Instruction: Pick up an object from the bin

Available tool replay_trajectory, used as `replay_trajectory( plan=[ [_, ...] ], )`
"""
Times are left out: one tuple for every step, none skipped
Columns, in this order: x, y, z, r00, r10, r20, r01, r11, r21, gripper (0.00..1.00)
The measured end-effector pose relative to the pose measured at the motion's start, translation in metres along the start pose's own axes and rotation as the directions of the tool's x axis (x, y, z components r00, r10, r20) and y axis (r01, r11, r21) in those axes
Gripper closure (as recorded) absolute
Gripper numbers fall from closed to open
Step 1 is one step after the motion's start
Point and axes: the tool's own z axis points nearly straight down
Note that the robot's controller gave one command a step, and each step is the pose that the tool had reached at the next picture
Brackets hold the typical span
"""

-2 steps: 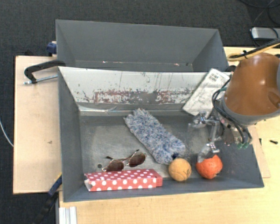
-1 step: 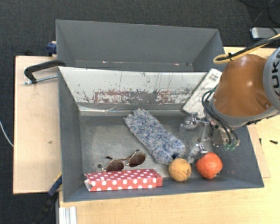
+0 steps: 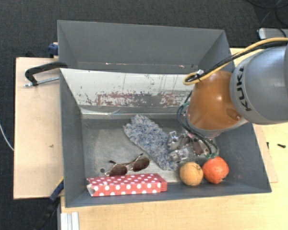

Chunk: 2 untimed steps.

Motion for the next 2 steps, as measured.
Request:
replay_trajectory(
  plan=[
    [0.000,0.000,0.000,1.000,0.000,0.000,0.000,1.000,0.000,1.00],
    [-0.010,0.008,-0.130,1.000,0.023,0.011,-0.023,1.000,0.000,1.00]
  ],
)
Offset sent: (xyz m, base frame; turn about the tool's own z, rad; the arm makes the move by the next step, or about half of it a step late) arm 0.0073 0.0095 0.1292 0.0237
